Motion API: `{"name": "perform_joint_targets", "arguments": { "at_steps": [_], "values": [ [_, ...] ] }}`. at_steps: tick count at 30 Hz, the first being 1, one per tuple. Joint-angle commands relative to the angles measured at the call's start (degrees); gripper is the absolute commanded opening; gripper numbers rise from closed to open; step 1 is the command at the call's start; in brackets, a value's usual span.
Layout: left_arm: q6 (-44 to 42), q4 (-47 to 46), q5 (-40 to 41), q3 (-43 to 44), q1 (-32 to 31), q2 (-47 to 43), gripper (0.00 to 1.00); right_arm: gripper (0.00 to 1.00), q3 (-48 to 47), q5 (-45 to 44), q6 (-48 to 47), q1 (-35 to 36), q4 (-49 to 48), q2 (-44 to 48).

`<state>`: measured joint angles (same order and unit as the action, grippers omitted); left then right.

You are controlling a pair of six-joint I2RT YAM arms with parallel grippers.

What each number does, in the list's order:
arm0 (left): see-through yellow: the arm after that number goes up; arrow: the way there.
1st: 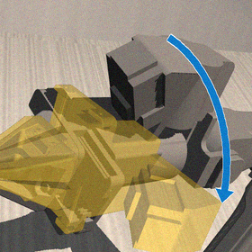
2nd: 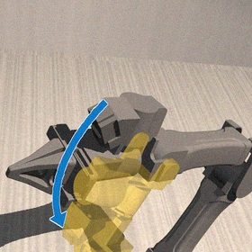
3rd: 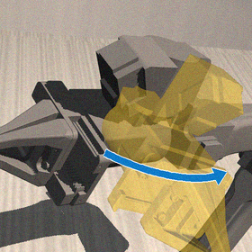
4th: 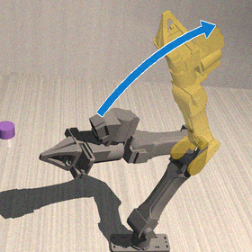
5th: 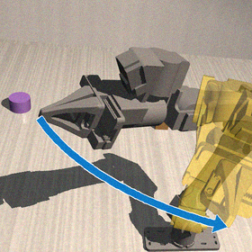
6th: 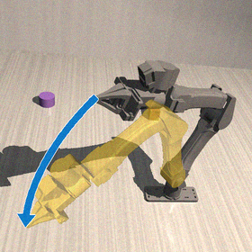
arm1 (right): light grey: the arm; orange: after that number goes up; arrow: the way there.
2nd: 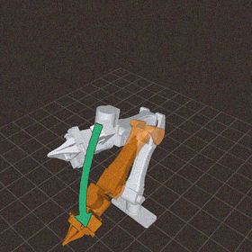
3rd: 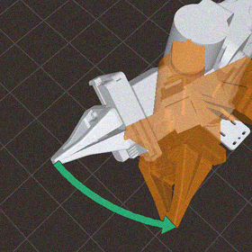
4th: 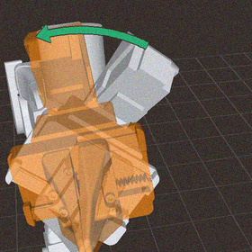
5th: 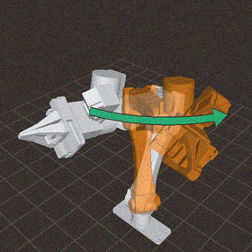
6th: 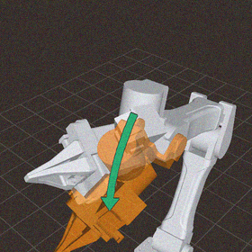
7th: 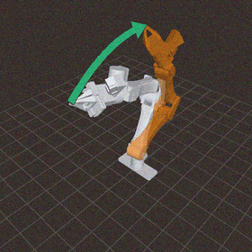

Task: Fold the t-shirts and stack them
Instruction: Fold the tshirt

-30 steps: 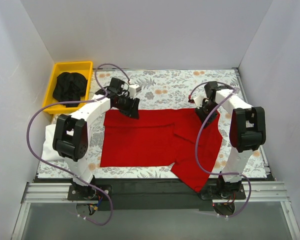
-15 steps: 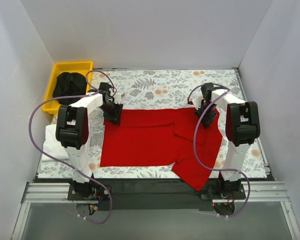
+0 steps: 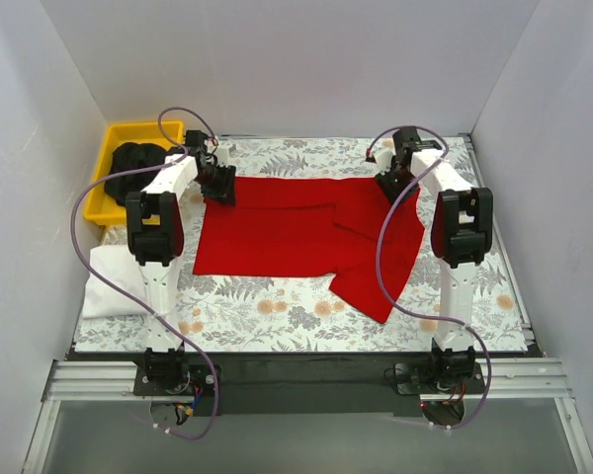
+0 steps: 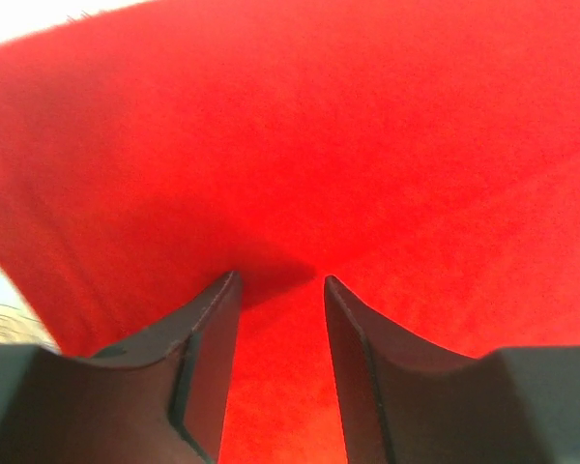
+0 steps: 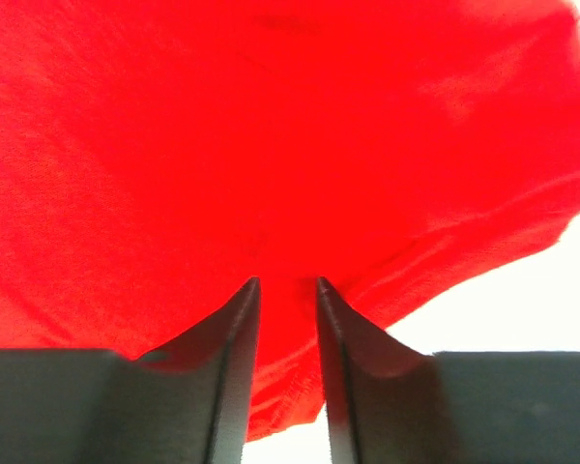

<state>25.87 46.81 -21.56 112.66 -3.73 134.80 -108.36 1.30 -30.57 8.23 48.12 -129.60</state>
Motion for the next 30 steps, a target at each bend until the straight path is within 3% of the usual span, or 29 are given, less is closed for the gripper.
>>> {"name": "perform_joint_targets", "arguments": {
  "at_steps": [1, 6, 7, 8, 9, 11, 12, 18, 23, 30],
  "values": [
    [-0.56, 3.64, -6.02, -1.02, 0.30, -6.09, 0.40, 0.41, -3.62, 5.09, -2.65, -0.67, 0.74, 6.54],
    [-0.55, 2.50, -9.37, -11.39, 0.47, -20.78, 0.48, 0.50, 6.97, 10.12, -10.20, 0.20, 6.02, 20.94],
    [-1.34, 1.89, -9.81, -13.59, 1.00, -26.29, 0.62, 0.51, 10.24, 9.95, -11.61, 0.64, 6.37, 25.67],
    [-2.56, 1.19, -10.51, -19.00, 1.35, -29.30, 0.66, 0.52, 13.23, 9.60, -12.66, 1.60, 6.64, 28.15],
    [-2.92, 0.22, -10.78, -21.49, 1.61, -32.29, 0.78, 0.59, 19.96, 9.34, -14.85, 2.22, 6.55, 30.61],
    [-2.93, -3.90, -8.87, -29.99, 2.67, -41.08, 0.80, 0.87, 26.15, 8.37, -17.67, 4.94, 6.46, 37.73],
    [-2.84, -5.74, -8.24, -33.18, 2.76, -44.07, 0.84, 0.89, 29.48, 7.67, -18.29, 6.09, 6.29, 39.93],
    [-14.32, -6.31, -9.82, -47.70, 3.29, -58.68, 0.96, 0.89, 44.53, 4.86, -19.35, 13.38, 5.76, 49.88],
    [-19.97, 3.28, -13.41, -46.57, 3.29, -57.46, 0.90, 0.79, 52.27, 3.18, -16.03, 18.57, 5.50, 49.53],
    [-19.63, 3.47, -13.42, -47.89, 3.29, -57.28, 0.86, 0.64, 57.73, -0.42, -12.15, 20.95, -1.88, 48.83]
  ]
}}
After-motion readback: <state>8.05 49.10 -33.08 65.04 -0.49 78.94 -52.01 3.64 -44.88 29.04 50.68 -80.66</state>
